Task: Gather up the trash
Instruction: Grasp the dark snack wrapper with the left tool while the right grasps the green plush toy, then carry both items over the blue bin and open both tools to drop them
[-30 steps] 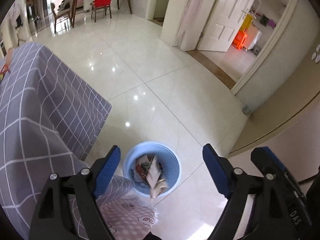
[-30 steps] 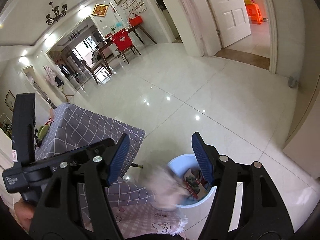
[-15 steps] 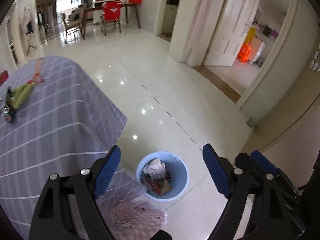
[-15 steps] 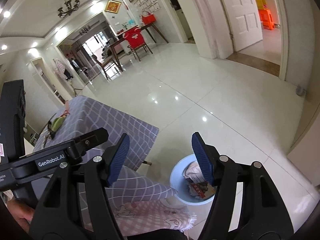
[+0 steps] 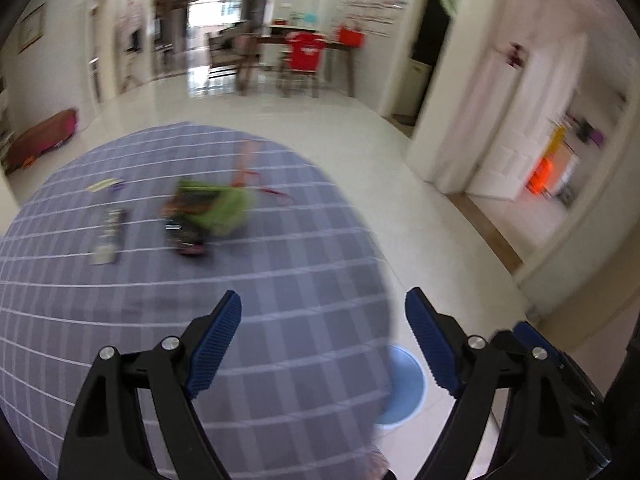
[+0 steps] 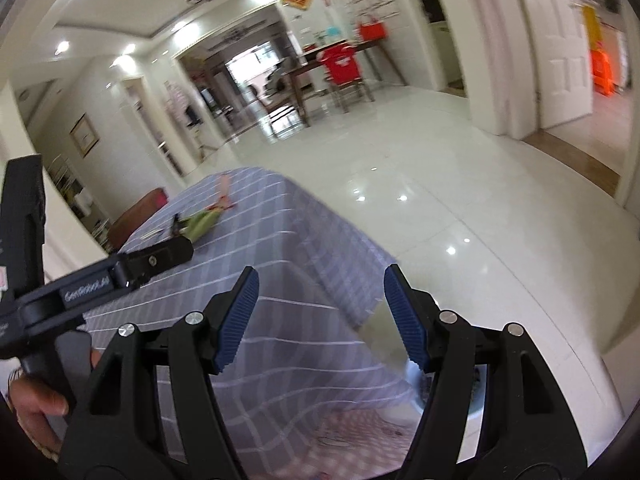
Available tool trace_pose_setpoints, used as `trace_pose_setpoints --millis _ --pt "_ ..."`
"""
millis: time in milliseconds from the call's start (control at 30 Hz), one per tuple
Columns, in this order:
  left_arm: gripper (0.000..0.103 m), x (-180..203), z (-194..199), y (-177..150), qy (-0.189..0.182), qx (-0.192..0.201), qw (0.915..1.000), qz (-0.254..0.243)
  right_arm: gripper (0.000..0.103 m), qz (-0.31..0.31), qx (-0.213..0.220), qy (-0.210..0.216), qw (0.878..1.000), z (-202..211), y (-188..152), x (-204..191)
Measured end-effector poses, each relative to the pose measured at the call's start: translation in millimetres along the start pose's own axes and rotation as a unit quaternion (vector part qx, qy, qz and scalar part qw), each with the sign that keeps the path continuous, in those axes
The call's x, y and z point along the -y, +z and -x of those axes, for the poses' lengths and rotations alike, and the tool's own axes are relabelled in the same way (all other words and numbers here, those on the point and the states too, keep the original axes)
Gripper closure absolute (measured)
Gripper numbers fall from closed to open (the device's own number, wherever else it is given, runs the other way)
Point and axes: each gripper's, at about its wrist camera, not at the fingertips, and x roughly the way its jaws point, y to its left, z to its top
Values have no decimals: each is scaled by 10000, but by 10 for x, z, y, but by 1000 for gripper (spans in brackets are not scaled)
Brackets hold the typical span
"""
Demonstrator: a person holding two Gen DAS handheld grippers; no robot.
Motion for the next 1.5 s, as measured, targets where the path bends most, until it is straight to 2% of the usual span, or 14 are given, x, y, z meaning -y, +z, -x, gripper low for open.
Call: trace_pose_setpoints --millis 133,267,467,567,600,667,700,733,767,1067,1133,1167,1300,1500 --pt "21 -546 -38 168 207 53 9980 603 38 193 -166 198 9995 -334 88 -317" --pt "21 -977 -209 337 168 -46 9937 1108 38 280 -301 315 9987 -692 239 -575" --pt "34 -1224 -535 491 21 -254 9903 1365 38 247 -541 487 9970 -1200 484 -845" --pt "36 -1253 -683 491 -182 -334 9882 1482 38 247 -679 531 9960 -1427 536 -920" --pt "39 -1236 -735 488 -219 -357 9884 1462 38 237 -704 540 9958 -1473 544 -930" --pt "68 -1225 -873 490 -267 -506 9891 1359 37 193 -814 592 9947 -1591 552 -945" --pt "69 -1235 -873 502 -294 -426 9897 1334 37 162 -863 620 9942 -1636 558 -952" --pt "80 -1242 -888 511 -303 -446 9899 1311 37 130 -905 649 9937 -1684 571 -965" --pt "84 -1269 -885 516 -356 -460 9892 1348 37 115 -944 655 9933 -1740 579 -979" --pt "86 -1518 -540 468 -75 44 9878 1558 37 471 -1159 454 9911 -2032 574 -1239" --pt "86 -1559 -474 461 -42 95 9874 1582 60 775 -1237 380 9886 -2074 543 -1348" --pt "86 -1583 -453 476 -48 106 9872 1592 81 895 -1339 376 9862 -2098 513 -1374" --pt "86 -1553 -288 455 -73 199 9873 1575 89 940 -1169 556 9871 -1964 535 -1376" --pt "87 -1255 46 486 -231 467 9890 1385 90 823 -552 849 9915 -1312 680 -1265"
